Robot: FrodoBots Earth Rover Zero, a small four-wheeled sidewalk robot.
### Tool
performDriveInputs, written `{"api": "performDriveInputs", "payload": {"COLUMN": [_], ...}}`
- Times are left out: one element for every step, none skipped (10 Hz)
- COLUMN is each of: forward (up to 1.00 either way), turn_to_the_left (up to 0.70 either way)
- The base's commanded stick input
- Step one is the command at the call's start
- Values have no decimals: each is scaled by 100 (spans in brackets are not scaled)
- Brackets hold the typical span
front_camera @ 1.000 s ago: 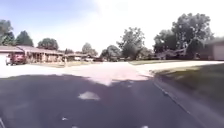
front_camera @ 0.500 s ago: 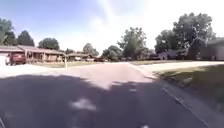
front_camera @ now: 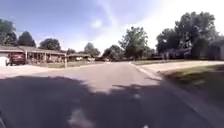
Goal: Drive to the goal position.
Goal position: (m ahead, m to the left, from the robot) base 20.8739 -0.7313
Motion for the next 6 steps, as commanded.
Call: {"api": "performDriveInputs", "payload": {"forward": [70,70,70,70,70,70], "turn_to_the_left": [3,3,3,3,3,3]}}
